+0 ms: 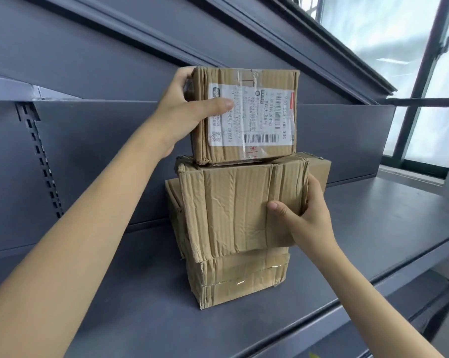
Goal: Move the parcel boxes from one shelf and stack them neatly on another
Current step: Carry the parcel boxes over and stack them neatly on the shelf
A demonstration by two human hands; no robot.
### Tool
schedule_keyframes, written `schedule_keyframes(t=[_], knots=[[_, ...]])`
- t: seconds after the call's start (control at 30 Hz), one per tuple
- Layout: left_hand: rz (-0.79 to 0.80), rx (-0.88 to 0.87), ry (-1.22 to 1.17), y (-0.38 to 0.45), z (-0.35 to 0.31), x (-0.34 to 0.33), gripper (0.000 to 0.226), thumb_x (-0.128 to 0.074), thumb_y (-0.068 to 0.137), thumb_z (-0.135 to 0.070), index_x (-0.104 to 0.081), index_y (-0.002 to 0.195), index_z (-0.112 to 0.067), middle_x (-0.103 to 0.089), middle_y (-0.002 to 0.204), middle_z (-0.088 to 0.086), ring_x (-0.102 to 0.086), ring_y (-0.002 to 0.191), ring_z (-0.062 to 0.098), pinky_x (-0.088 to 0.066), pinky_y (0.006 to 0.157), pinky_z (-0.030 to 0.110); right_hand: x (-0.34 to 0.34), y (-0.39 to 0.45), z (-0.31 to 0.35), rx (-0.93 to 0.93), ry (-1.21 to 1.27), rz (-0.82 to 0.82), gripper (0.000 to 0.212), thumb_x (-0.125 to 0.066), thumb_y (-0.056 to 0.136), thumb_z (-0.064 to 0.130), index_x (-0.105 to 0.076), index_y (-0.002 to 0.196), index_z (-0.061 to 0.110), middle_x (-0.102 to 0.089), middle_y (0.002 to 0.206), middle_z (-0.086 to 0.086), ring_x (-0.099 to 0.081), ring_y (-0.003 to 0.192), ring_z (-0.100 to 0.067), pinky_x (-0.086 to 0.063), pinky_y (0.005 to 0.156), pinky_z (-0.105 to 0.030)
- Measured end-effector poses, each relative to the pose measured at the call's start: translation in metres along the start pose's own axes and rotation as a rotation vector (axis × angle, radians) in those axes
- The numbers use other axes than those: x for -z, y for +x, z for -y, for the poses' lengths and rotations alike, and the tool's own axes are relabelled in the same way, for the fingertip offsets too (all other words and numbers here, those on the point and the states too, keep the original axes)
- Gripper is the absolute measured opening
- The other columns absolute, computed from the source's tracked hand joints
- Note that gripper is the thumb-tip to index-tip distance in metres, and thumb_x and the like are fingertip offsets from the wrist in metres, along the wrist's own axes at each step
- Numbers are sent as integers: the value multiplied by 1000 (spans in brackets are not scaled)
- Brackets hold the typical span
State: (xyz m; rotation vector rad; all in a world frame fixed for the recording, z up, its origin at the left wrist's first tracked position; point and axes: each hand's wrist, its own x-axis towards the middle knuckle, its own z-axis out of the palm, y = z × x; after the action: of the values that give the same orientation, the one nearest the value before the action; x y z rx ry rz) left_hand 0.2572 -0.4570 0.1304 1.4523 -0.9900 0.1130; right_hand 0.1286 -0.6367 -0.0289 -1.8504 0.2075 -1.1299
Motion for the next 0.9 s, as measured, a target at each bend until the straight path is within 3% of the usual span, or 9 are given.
schedule_keyframes(t=[0.2, 0.27, 0.33, 0.4, 0.5, 0.63, 0.8, 0.9], knots=[[29, 23, 18, 1, 2, 5, 43, -73, 78, -32, -47, 112, -37, -61, 104, -5, -61, 94, 7, -45, 66, 18, 0, -3, 1, 7, 17, 17, 67, -81, 72, 28, -42, 127, 29, -54, 104, 37, -48, 99, 20, -38, 78, 0], [18, 35, 16, 1, 4, 7, 41, -69, 74, -43, -49, 110, -41, -62, 106, -6, -59, 96, 5, -47, 77, 27, 0, -2, 2, 16, 51, 29, 72, -78, 67, 38, -42, 129, 30, -54, 109, 39, -50, 108, 12, -41, 90, -10], [8, 41, 6, -1, 5, 9, 40, -63, 68, -53, -50, 105, -45, -62, 107, -11, -56, 102, 6, -45, 93, 41, 2, -2, 2, 19, 96, 47, 81, -77, 65, 45, -39, 134, 28, -57, 123, 24, -52, 118, -1, -43, 101, -29], [-7, 39, -7, -4, 6, 10, 52, -60, 62, -61, -51, 110, -45, -60, 116, -12, -53, 111, 10, -41, 97, 46, 4, -3, 0, 28, 141, 65, 89, -76, 63, 46, -36, 139, 23, -58, 128, 9, -53, 121, -9, -43, 103, -40], [-24, 44, -47, -5, 12, 12, 66, -56, 58, -67, -47, 119, -43, -52, 128, -10, -46, 119, 13, -40, 94, 42, 5, -4, -3, 28, 196, 90, 91, -76, 62, 45, -35, 140, 20, -58, 129, 4, -55, 120, -10, -46, 102, -37], [-98, 94, -79, -13, 27, 19, 40, -45, 70, -60, -45, 107, -46, -45, 110, -17, -43, 110, 12, -38, 94, 39, 5, -7, -9, 5, 241, 115, 94, -78, 61, 46, -36, 140, 18, -57, 131, 1, -54, 122, -14, -47, 100, -35], [-209, 215, -170, -51, 63, 18, 53, -42, 72, -65, -40, 123, -51, -37, 143, -8, -36, 131, 17, -31, 106, 49, 6, -19, -20, -53, 291, 132, 107, -81, 54, 56, -32, 143, 22, -58, 127, 12, -55, 120, -8, -50, 94, -26], [-227, 253, -250, -97, 95, -6, 79, -50, 71, -77, -38, 139, -38, -33, 152, 0, -31, 139, 21, -17, 114, 53, 1, -28, -29, -84, 268, 106, 94, -77, 52, 67, -38, 134, 40, -53, 131, 16, -51, 121, -1, -46, 98, -25]])
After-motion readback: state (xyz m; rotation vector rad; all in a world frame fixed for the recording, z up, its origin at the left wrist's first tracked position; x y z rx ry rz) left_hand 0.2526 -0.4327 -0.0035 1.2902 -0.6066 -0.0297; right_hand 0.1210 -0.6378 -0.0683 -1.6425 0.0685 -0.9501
